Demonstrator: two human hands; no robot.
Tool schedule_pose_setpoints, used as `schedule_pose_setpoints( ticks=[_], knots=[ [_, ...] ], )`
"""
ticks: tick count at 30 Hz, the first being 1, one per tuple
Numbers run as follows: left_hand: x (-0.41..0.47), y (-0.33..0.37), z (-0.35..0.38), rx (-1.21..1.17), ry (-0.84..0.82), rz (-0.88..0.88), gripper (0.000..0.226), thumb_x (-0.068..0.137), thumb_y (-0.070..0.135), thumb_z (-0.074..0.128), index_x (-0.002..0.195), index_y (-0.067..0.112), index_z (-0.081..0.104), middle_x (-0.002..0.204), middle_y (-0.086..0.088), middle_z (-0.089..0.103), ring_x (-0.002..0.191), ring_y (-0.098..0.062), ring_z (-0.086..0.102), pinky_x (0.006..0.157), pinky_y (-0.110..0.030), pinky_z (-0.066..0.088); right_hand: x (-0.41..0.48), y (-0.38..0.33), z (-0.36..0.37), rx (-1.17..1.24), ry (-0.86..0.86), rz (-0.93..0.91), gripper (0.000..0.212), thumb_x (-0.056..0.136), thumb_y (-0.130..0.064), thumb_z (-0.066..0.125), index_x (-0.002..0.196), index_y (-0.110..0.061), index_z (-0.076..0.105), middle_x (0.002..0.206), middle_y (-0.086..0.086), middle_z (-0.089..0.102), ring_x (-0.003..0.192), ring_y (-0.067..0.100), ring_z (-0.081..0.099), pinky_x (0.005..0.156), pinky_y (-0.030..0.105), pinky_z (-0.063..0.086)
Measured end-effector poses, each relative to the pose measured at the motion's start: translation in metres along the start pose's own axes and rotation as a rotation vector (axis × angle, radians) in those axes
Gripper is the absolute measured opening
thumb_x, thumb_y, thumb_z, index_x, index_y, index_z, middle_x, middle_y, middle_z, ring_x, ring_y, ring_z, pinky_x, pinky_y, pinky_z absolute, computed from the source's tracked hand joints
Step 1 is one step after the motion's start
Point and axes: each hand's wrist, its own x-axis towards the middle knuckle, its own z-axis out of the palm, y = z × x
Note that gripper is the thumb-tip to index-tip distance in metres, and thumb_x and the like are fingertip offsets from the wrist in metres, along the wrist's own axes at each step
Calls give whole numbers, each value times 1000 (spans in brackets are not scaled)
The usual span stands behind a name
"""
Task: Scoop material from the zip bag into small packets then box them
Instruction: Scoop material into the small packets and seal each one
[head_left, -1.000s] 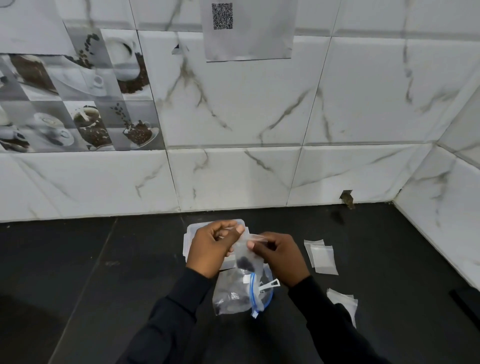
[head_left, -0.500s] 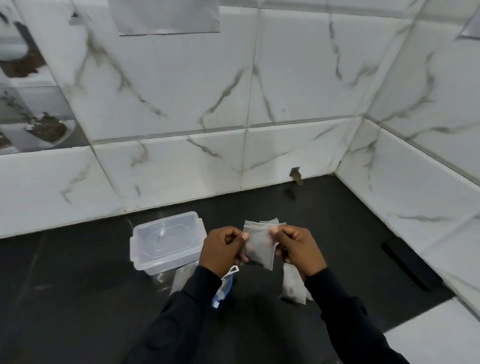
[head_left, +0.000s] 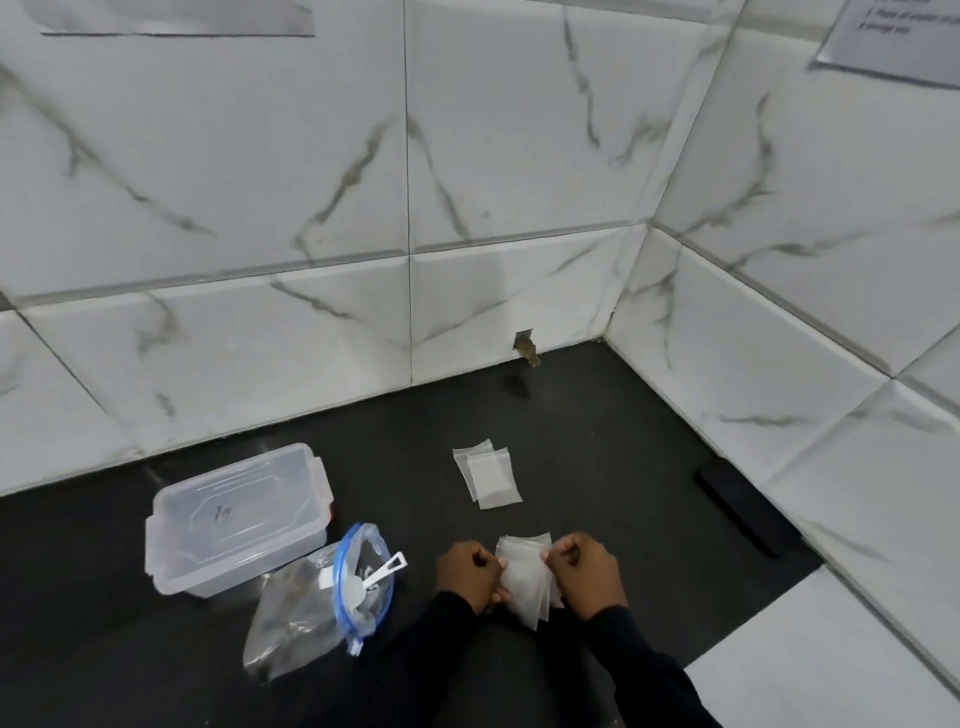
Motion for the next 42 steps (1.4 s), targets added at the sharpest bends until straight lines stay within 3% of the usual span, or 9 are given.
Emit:
schedule_pose_setpoints(
  ticks=[3, 11, 17, 26, 30, 33, 37, 39, 42],
  knots=[
    [-1, 3, -3, -31, 25, -2, 24, 81, 20, 76, 77, 2, 60, 68, -21, 71, 47, -25, 65, 47, -30, 53, 21, -17, 5, -26, 67, -118, 11, 88, -24, 65, 78, -23, 61, 84, -3, 65, 79, 13, 63, 73, 29, 53],
    [-2, -6, -21, -173, 43, -23, 23, 77, 8, 77, 81, 7, 54, 76, -16, 61, 52, -25, 58, 54, -33, 49, 117, -68, 52, -191, -110, -25, 47, 80, -39, 76, 54, -17, 43, 54, -1, 45, 54, 17, 47, 51, 28, 36],
    [-25, 11, -36, -157, 59, 40, 22, 85, 15, 73, 91, 3, 55, 87, -19, 65, 48, -20, 61, 51, -28, 51, 135, -75, 61, -202, -104, 34, 19, 80, -14, 73, 64, -13, 63, 70, 5, 64, 73, 23, 62, 73, 32, 53],
    [-66, 87, -78, -114, 332, 503, 11, 90, 34, 65, 101, 34, 62, 118, 8, 57, 73, -16, 73, 54, -22, 55, 19, -99, 27, 336, -52, -442, 17, 80, -14, 79, 75, -15, 63, 80, 5, 65, 73, 20, 63, 67, 28, 52],
    [-76, 96, -94, -93, 368, 523, 12, 90, 42, 63, 87, 53, 67, 119, 7, 60, 72, -15, 72, 56, -31, 60, -15, -114, 33, 432, -109, -495, 19, 80, -21, 80, 77, -18, 61, 80, 4, 62, 74, 27, 61, 69, 37, 54],
    [-80, 90, -106, -34, 403, 477, 15, 88, 36, 65, 79, 34, 75, 91, 4, 72, 70, -14, 71, 68, -42, 62, -33, -121, 40, 443, -157, -499, 19, 81, -19, 79, 76, -23, 61, 75, 6, 64, 71, 27, 62, 64, 36, 51],
    [-92, 80, -121, 169, 518, 494, 17, 85, 15, 66, 72, 19, 75, 78, 7, 70, 73, -6, 65, 71, -30, 56, -57, -136, 43, 320, -169, -621, 31, 80, -11, 75, 95, -34, 62, 100, -7, 63, 74, 15, 60, 66, 29, 53],
    [-98, 76, -131, 250, 548, 534, 14, 83, 10, 66, 79, 19, 76, 83, 9, 71, 77, -4, 65, 73, -25, 56, -68, -147, 42, 218, -86, -802, 41, 77, -11, 74, 107, -35, 62, 116, -13, 51, 90, 11, 56, 74, 19, 47],
    [-105, 73, -143, 318, 575, 569, 19, 82, 6, 65, 83, 21, 76, 90, 9, 70, 82, -3, 65, 76, -18, 53, -85, -168, 47, 15, -61, -965, 15, 83, -28, 63, 95, -33, 69, 133, -11, 45, 124, 10, 40, 96, 22, 37]
  ],
)
